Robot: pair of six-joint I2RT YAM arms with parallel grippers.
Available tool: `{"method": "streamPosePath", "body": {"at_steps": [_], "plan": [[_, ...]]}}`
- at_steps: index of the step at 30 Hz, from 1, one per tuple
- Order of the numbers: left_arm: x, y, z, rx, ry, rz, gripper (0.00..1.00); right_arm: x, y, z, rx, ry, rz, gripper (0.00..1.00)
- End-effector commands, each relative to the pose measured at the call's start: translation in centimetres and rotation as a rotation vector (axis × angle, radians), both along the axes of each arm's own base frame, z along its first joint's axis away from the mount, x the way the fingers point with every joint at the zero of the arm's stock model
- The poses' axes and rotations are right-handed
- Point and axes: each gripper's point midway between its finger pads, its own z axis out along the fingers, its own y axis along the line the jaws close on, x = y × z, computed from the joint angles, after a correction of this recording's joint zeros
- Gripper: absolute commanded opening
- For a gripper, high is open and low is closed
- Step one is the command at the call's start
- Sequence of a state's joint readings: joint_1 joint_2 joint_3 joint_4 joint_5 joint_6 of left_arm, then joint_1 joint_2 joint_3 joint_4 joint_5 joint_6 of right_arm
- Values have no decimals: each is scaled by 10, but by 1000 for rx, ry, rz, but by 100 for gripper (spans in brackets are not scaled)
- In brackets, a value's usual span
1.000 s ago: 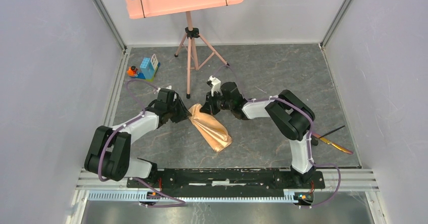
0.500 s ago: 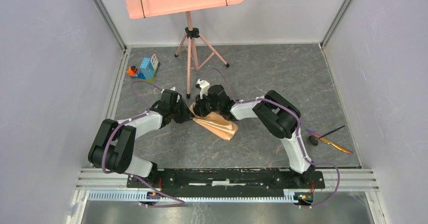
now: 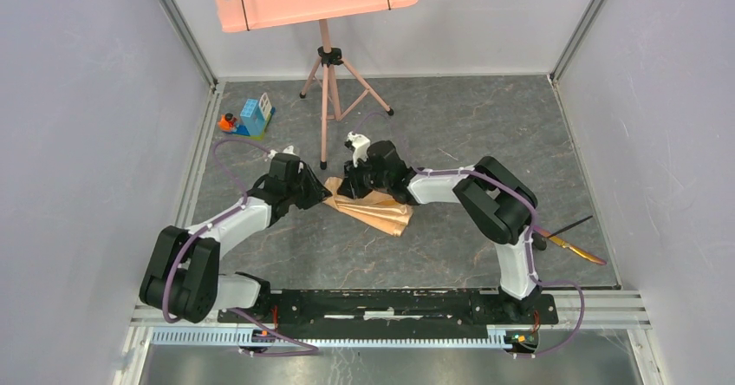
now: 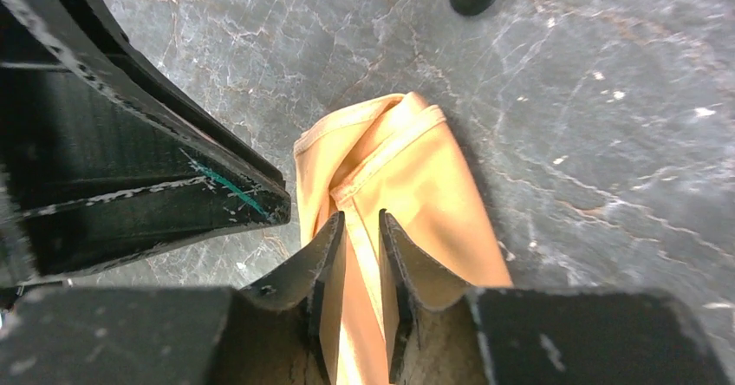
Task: Fold the napkin into a case and place the utensils inside
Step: Grasp the top corner of the smaller rectangle folded napkin from the folded napkin.
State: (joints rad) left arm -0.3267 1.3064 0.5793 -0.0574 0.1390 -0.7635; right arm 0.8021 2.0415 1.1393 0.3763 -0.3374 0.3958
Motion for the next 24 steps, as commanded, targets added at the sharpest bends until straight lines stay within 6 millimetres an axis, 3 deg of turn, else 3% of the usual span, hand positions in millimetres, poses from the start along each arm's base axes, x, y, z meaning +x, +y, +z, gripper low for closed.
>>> {"method": "streamPosePath", "body": {"at_steps": [1,5,8,17,22,24], "plan": [[7,-4,6,-21,5,1,30,5,-14,24,3,-60,12,27],[11,-10,1,-36,18,-17,30,0,-24,12,-32,-66,17,25],[19,-13,-1,-32,20,-20,29,-1,-32,0,-71,-87,3,15],[32,-17,-16,-35,36,-6,26,-8,-27,-38,-127,-92,11,5],[37,-19,-14,-37,32,-11,25,-8,-32,-43,-146,-98,-3,3],[35,-20,-2,-46,13,-22,27,-7,-32,-43,-148,-99,-6,2]]}}
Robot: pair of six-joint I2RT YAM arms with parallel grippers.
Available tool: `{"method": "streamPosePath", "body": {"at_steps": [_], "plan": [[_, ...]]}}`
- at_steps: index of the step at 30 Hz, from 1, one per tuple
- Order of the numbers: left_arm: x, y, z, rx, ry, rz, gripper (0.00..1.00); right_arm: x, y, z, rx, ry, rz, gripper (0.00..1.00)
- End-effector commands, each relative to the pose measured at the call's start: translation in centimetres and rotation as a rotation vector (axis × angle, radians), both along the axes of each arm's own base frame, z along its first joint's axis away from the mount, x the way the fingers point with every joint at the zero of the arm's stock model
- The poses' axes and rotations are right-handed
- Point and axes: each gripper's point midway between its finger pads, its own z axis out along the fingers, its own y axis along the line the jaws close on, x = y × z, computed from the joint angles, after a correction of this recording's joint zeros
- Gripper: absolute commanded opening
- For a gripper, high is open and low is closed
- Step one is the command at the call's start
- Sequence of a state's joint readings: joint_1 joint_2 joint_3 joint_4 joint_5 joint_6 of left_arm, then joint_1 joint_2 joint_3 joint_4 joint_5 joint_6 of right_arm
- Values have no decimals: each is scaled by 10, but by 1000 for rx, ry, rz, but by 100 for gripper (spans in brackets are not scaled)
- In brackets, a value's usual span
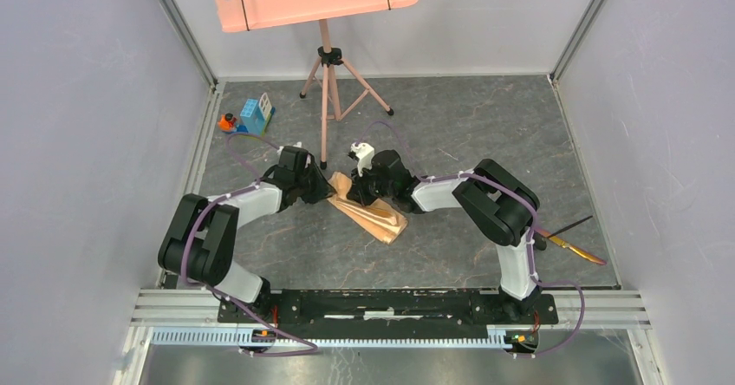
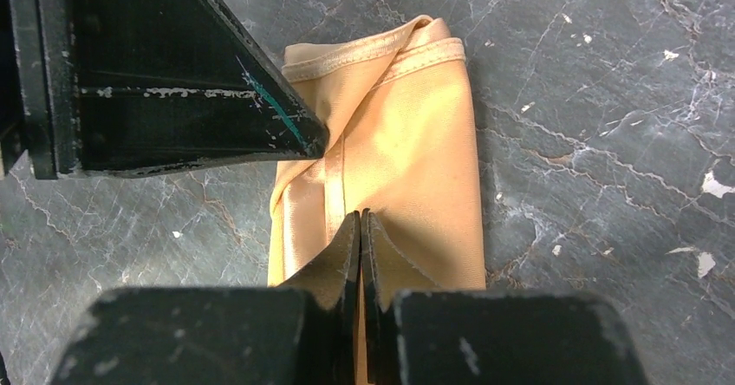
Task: Fold the napkin into a case and place the utensils inside
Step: Grasp the top corner of the smaller rectangle folded napkin from the folded napkin, then pick up the smaller rectangle-folded napkin from the center of the board.
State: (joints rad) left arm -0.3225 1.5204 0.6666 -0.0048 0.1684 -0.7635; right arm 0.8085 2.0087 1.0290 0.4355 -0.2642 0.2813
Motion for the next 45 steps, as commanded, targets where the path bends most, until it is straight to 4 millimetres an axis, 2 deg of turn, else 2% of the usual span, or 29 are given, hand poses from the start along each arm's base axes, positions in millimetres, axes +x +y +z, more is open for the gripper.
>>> {"method": "streamPosePath", "body": {"at_steps": [1,3,6,11,18,22,24,27,28,31,34,37,38,40,41,45], "plan": [[12,-8,30,-55,-75,0,29,-3,-10,-24,-71,5,-10,2],[11,-7,45,-64,-116,7,32,-2,-10,-22,-71,-1,-12,2],[7,-3,50,-55,-99,9,31,-1,-11,-24,-77,0,-15,2],[15,-4,44,-70,-82,14,22,-2,-11,-24,-75,2,-15,1],[32,-21,34,-134,-109,-25,19,-2,-10,-25,-75,4,-10,0],[40,-17,13,-101,-90,1,18,-6,-7,-26,-82,-1,8,0],[39,-10,-1,-64,-49,25,13,-7,-6,-20,-98,-27,17,3],[29,2,-23,-12,16,68,6,-8,-5,-4,-123,-47,22,12],[26,4,-29,0,34,74,5,-7,-4,7,-122,-55,24,16],[15,8,-43,15,78,76,3,-11,-13,30,-165,-87,59,33],[8,11,-46,24,86,80,2,-19,-34,43,-241,-138,91,57],[7,12,-44,21,89,89,2,-35,-52,47,-283,-150,136,73],[6,12,-44,21,94,89,2,-40,-55,46,-297,-144,145,75],[5,12,-43,16,98,93,2,-47,-59,45,-326,-152,154,75],[6,12,-43,16,99,97,2,-49,-60,46,-336,-165,153,72],[3,13,-46,16,107,104,2,-53,-58,42,-337,-144,160,50]]}}
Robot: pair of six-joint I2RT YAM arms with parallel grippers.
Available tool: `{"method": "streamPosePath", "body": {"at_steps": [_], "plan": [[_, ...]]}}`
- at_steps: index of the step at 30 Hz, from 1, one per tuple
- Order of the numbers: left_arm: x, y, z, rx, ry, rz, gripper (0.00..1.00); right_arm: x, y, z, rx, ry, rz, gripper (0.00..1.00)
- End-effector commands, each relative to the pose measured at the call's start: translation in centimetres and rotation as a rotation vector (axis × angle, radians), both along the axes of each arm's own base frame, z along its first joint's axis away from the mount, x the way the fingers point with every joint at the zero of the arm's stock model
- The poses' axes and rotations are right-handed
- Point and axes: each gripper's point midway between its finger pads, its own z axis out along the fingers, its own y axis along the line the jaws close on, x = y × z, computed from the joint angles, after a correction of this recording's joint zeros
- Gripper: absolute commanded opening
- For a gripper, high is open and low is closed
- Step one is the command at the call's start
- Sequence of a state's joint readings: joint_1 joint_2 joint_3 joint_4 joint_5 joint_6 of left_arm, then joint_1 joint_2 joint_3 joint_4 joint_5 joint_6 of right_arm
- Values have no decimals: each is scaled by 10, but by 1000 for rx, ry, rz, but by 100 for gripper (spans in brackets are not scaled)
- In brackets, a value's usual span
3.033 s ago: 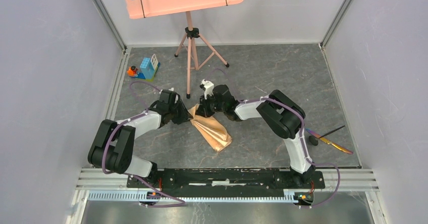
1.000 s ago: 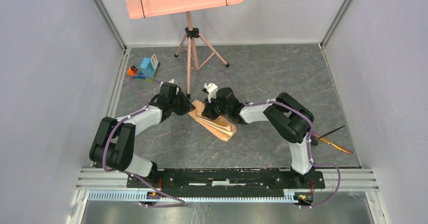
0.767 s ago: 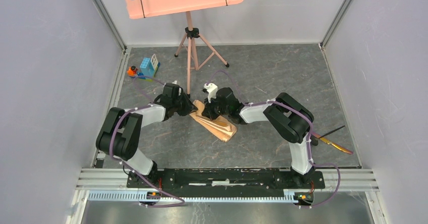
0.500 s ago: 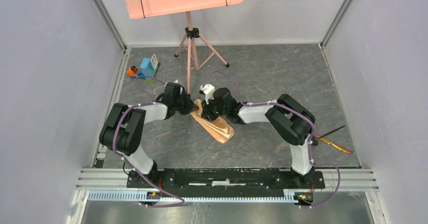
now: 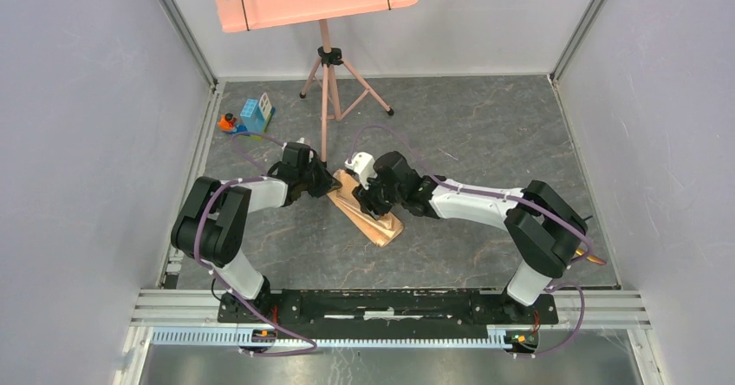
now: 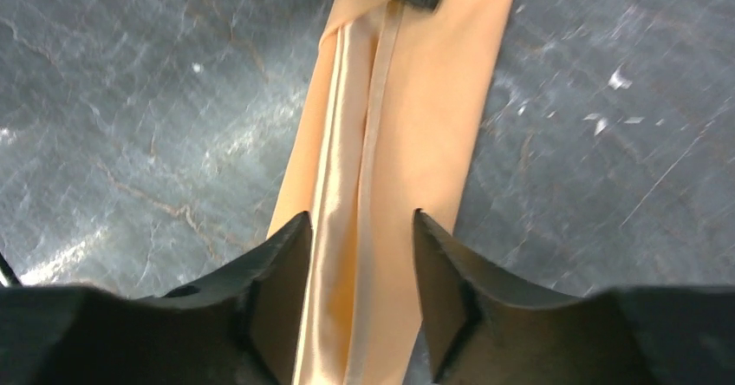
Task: Fold the napkin into a case and place the utensils inside
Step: Pick up the smaller rectangle-folded napkin from the center of the board.
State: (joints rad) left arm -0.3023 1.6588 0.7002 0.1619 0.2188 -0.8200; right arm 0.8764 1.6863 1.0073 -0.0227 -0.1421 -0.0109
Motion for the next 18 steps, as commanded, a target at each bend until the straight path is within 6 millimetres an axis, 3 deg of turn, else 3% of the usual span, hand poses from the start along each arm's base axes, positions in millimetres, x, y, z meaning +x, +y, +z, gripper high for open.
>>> {"method": "streamPosePath", "body": {"at_steps": [1,6,18], "plan": [[-28,26,-37,100,140,75,2,-12,-8,-12,-64,21,22,49],[-28,30,-36,107,147,105,2,-22,-5,-20,-81,24,28,51],[-28,30,-35,110,152,114,2,-37,-3,-46,-185,-27,-55,68]]}}
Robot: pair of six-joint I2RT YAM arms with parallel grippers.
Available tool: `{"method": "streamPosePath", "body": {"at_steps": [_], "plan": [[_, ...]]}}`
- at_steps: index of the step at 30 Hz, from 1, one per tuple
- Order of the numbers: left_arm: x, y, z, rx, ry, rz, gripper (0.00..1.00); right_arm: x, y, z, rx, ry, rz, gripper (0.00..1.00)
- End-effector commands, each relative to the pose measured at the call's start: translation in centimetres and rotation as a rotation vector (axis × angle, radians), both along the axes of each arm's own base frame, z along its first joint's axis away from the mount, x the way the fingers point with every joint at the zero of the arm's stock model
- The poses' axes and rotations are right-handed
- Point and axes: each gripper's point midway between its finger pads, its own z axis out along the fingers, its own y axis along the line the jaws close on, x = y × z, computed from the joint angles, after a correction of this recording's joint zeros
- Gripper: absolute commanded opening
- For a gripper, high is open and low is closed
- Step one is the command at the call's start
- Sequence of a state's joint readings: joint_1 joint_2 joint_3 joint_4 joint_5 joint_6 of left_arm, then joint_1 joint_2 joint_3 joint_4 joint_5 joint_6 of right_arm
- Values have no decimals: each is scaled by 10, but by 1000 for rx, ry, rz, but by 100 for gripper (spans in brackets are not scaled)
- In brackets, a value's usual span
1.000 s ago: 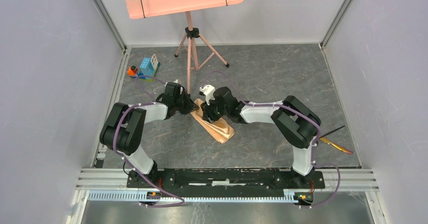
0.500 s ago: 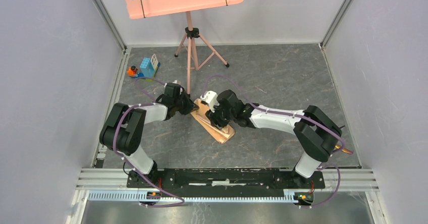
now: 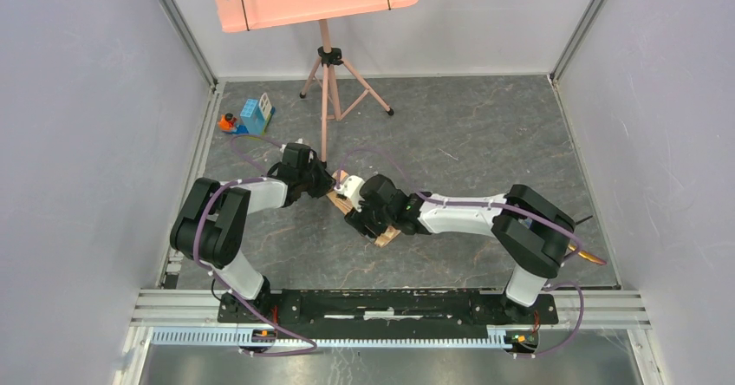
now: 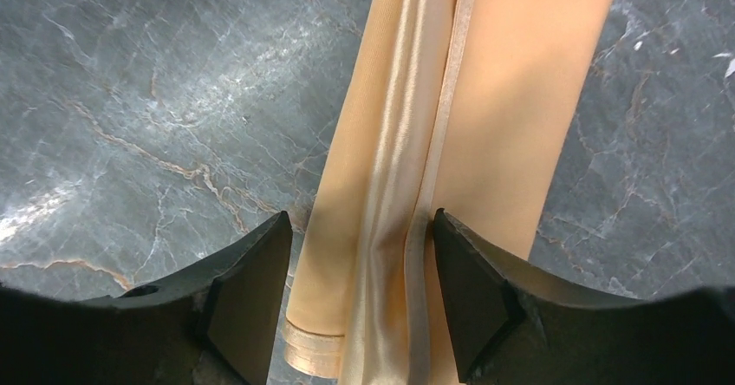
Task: Fold the napkin into a case and place the utensils inside
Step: Pick up the smaller rectangle-folded napkin from the center of the board.
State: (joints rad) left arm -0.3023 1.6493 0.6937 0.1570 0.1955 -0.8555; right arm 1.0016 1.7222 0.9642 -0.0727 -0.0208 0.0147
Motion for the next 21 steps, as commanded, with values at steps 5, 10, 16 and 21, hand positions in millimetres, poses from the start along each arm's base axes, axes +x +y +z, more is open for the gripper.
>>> {"method": "streamPosePath", "body": {"at_steps": [5,10,16,21], "plan": [[-29,28,-35,115,146,73,2,9,-5,-6,-155,-167,-114,69],[-29,30,-38,130,154,74,2,10,-21,-16,-242,-241,-161,61],[-27,32,-37,144,152,82,2,0,-33,-26,-257,-316,-185,34],[-29,36,-35,161,159,85,2,-9,-27,-22,-180,-320,-165,0]]}}
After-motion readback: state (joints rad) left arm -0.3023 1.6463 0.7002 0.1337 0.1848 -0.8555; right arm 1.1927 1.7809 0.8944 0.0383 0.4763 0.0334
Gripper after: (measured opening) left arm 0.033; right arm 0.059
